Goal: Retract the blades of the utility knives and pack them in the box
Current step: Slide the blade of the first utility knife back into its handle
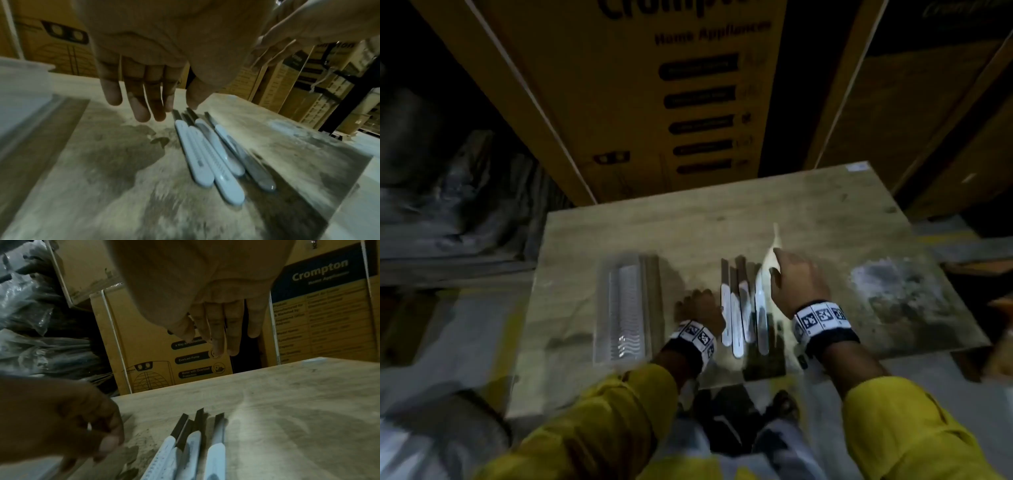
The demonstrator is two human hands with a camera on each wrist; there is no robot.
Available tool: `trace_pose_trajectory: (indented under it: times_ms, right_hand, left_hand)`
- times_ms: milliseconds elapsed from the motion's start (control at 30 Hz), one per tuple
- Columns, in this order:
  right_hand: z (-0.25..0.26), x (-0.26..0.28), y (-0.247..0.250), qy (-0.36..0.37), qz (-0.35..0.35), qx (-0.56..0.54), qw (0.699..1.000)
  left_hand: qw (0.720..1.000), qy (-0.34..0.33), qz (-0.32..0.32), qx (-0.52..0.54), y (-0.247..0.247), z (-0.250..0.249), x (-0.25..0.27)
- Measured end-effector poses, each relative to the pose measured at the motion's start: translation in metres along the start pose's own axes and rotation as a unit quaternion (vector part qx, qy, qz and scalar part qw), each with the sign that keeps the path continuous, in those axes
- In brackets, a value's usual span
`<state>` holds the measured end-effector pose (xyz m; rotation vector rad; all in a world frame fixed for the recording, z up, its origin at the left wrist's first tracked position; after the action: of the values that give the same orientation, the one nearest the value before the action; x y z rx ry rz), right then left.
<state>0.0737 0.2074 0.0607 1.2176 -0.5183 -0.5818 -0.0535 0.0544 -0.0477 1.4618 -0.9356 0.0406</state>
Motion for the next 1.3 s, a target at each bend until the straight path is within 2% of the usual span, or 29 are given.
trace_pose_trajectory:
  times_ms: [100, 200, 333, 467, 667, 800, 933, 1000, 1067, 1133, 1233, 1300]
  right_hand:
    - [0.002, -0.004, -0.019, 0.0, -0.006, -0.038, 0.999]
    - [0.009, -0.005, -0.039, 0.031, -0.02, -0.051, 0.998]
    - [0.014, 0.011, -0.062, 0.102, -0.076, -0.026, 0.992]
    - [0.014, 0.033, -0.08, 0.127, -0.131, -0.037, 0.982]
    - [0.009, 0.076, -0.104, 0.152, -0.231, -0.092, 0.957]
    - [0.008, 0.111, -0.126, 0.172, -0.276, -0.091, 0.941]
    - [0.016, 0.154, -0.143, 0.21, -0.307, -0.078, 0.925]
    - [0.016, 0.176, -0.142, 0.198, -0.331, -0.081, 0.919]
    - [0.013, 0.2, -0.137, 0.175, -0.361, -0.122, 0.908]
    - [0.016, 0.22, -0.137, 0.169, -0.375, -0.167, 0.896]
    - [0.02, 0.236, -0.14, 0.164, -0.383, -0.214, 0.884]
    - [0.019, 0.236, -0.145, 0.144, -0.371, -0.272, 0.876]
  left_hand:
    - [1.0, 0.019, 0.013, -0.002, -0.029, 0.009, -0.016]
    - [0.999, 0.012, 0.009, -0.035, -0.052, 0.008, -0.024]
    - [0.995, -0.017, -0.038, -0.086, -0.071, 0.003, -0.023]
    - [0.989, -0.031, -0.083, -0.115, -0.073, -0.001, -0.015]
    - [0.989, 0.002, -0.139, -0.054, -0.063, 0.015, -0.009]
    - [0.987, -0.025, -0.153, -0.031, -0.07, 0.024, -0.006]
    - [0.952, -0.054, -0.299, -0.029, -0.074, 0.031, 0.028]
    - [0.956, -0.054, -0.288, -0.023, -0.079, 0.042, 0.047]
    - [0.966, -0.046, -0.255, -0.011, -0.076, 0.056, 0.058]
    - [0.968, -0.034, -0.249, 0.007, -0.069, 0.077, 0.071]
    - [0.95, -0.045, -0.294, 0.096, -0.073, 0.107, 0.097]
    - [0.928, -0.085, -0.316, 0.181, -0.088, 0.117, 0.113]
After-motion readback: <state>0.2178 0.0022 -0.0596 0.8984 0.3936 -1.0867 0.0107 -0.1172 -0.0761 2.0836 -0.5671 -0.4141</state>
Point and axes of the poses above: each hand's wrist, its own x-axis away from the middle knuckle, its own y-axis out of the back of the hand, z = x × y, the point moved 9 cm from there along -x, towards the middle knuckle, and after that the axes turned 7 degrees about y, right-handed, at the moved point
